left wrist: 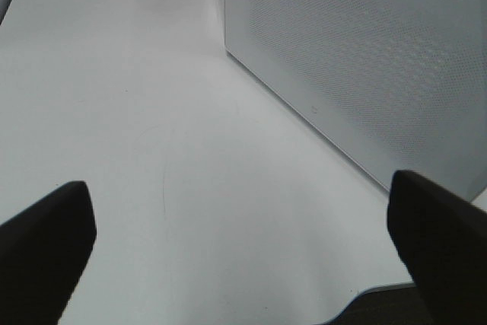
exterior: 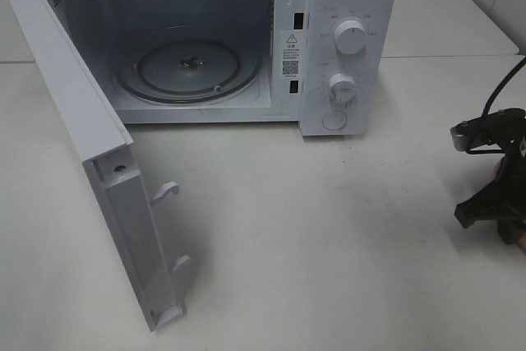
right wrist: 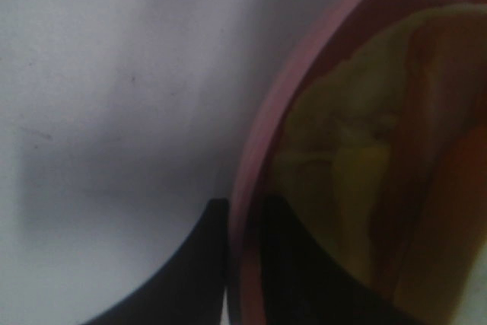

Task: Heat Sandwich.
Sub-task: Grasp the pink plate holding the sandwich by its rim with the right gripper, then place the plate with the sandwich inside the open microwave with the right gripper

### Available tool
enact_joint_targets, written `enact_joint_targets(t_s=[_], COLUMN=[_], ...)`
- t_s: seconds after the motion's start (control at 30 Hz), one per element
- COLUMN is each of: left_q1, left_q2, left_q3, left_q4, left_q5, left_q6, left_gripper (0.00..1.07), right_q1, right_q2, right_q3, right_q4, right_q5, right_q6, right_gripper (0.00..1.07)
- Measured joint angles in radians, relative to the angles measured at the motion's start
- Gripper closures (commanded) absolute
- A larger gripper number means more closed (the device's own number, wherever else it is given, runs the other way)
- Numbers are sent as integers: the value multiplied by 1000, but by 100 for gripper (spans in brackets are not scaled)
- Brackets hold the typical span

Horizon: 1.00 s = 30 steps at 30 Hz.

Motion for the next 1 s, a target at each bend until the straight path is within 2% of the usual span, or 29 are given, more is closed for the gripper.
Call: enact_joint_targets(t_s=[0.37, 0.6, 1.0], left_q1=[0, 0, 0], left_q2=[0, 0, 0], left_q3=[0, 0, 0], left_q4=[0, 0, 0], left_q5=[0, 0, 0], left_q6=[0, 0, 0], left_gripper=[7, 7, 7], right_q1=[110, 149, 181], right_q2=[1, -15, -152], right_q3=[0, 1, 7], right_q4=[-194, -215, -212], right_q5=[117, 163, 274], right_q6=[187, 216, 217], right_gripper=[107, 107, 107])
